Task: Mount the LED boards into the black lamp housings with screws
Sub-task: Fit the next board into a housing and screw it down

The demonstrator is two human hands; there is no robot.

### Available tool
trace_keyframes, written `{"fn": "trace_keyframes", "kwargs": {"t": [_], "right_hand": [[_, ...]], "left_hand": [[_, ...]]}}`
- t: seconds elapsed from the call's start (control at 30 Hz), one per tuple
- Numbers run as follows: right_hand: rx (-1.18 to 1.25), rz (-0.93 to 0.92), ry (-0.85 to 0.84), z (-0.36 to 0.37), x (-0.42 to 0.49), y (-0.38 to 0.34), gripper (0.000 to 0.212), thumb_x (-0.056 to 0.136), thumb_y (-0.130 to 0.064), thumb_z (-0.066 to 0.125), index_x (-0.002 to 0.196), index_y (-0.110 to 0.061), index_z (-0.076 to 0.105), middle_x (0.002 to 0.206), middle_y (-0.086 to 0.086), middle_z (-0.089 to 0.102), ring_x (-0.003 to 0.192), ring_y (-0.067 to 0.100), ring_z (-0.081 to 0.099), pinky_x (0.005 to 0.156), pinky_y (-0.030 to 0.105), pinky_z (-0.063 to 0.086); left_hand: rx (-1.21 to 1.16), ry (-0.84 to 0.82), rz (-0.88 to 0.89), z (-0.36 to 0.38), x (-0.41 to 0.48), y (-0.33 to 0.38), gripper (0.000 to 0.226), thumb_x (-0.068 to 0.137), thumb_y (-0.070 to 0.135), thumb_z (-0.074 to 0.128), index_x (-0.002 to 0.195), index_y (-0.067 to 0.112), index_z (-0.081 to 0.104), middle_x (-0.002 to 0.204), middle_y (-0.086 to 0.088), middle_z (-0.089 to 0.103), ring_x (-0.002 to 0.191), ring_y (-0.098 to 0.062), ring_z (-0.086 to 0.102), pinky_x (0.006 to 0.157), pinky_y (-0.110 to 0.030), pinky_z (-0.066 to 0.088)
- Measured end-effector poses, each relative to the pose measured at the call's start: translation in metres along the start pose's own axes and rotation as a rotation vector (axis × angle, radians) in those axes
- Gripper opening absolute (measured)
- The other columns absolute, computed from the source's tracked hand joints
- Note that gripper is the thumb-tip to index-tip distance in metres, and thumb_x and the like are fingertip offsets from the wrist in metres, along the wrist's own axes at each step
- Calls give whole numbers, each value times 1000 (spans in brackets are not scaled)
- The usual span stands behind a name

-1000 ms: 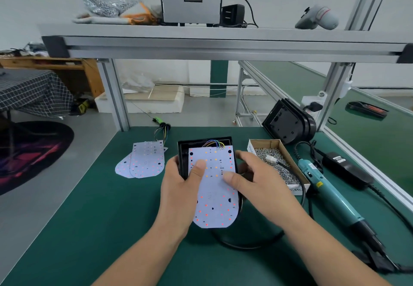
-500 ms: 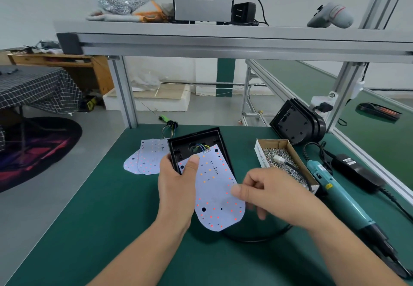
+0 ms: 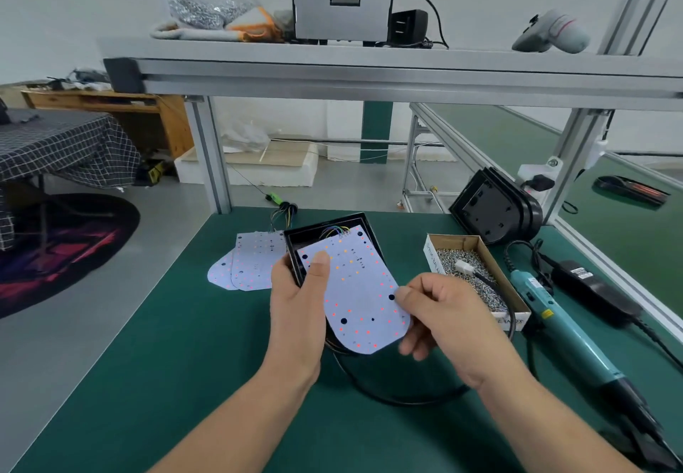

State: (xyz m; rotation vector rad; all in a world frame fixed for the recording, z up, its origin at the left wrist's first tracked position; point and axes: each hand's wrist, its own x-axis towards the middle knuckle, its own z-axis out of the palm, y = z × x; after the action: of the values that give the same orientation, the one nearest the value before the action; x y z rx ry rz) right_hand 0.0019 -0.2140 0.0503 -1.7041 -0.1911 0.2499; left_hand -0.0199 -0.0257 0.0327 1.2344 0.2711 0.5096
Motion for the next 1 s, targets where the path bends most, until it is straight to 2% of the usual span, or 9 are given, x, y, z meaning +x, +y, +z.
{"fn": "trace_keyframes", "kwargs": {"t": [0.13, 0.23, 0.33, 0.47, 0.63, 0.77, 0.83, 0.9, 1.0], "right_hand": [[-104, -48, 92, 5, 3, 8, 26, 105, -19, 63, 82, -6, 58, 65, 17, 69, 47, 31, 65, 39, 28, 43], [-42, -66, 161, 9, 3, 12, 26, 104, -21, 63, 82, -8, 59, 66, 17, 69, 45, 30, 63, 39, 28, 41], [-64, -98, 202, 14, 2, 13, 25, 104, -24, 63, 82, -12, 60, 61, 13, 67, 43, 28, 61, 39, 28, 40], [-282, -156, 228, 10, 0, 7, 34, 102, -34, 66, 74, -18, 58, 59, 2, 67, 38, 21, 55, 41, 26, 38], [-676, -275, 246, 3, -4, 1, 41, 94, -53, 69, 70, -24, 52, 63, -9, 61, 55, 14, 51, 56, 37, 42], [-645, -304, 328, 1, -2, -1, 40, 82, -58, 80, 87, -39, 46, 76, -13, 61, 70, 6, 57, 59, 30, 40], [-486, -251, 218, -3, -1, -2, 47, 82, -52, 86, 111, -46, 50, 99, -22, 66, 85, -3, 63, 72, 26, 48], [-395, -192, 3, -7, 1, -5, 55, 84, -42, 89, 128, -38, 56, 115, -22, 73, 101, -3, 69, 90, 34, 56], [-427, -179, -97, -10, 0, -6, 40, 86, -31, 89, 119, -31, 66, 111, -20, 77, 102, 1, 72, 94, 39, 57]], "left_hand": [[58, -1, 37, 3, -1, -4, 22, 104, 33, 66, 125, 31, 57, 110, 17, 75, 101, -4, 72, 76, -20, 58], [74, 5, 42, 5, -2, -4, 19, 103, 34, 67, 120, 32, 57, 108, 19, 75, 98, -1, 72, 70, -12, 55], [82, 14, 47, 6, -2, -5, 19, 103, 35, 67, 120, 33, 57, 109, 19, 75, 100, -3, 72, 72, -16, 56], [128, 1, 91, 8, -6, -5, 24, 103, 31, 68, 122, 33, 54, 111, 20, 73, 102, -3, 72, 75, -20, 58], [189, -34, 156, 6, -8, -1, 33, 103, 21, 67, 131, 30, 53, 115, 19, 71, 106, -3, 69, 83, -25, 58], [194, -90, 167, 5, -16, -1, 30, 102, 18, 67, 127, 32, 57, 113, 17, 73, 104, -5, 71, 78, -21, 56], [162, -100, 158, 5, -16, -1, 30, 102, 18, 68, 126, 32, 58, 114, 16, 74, 105, -8, 72, 82, -27, 59], [148, -125, 150, 5, -16, 0, 30, 102, 17, 69, 126, 31, 59, 115, 14, 75, 106, -10, 73, 86, -33, 60], [159, -173, 98, 3, -16, -3, 33, 99, 20, 73, 125, 34, 59, 115, 14, 75, 106, -11, 74, 84, -32, 61]]}}
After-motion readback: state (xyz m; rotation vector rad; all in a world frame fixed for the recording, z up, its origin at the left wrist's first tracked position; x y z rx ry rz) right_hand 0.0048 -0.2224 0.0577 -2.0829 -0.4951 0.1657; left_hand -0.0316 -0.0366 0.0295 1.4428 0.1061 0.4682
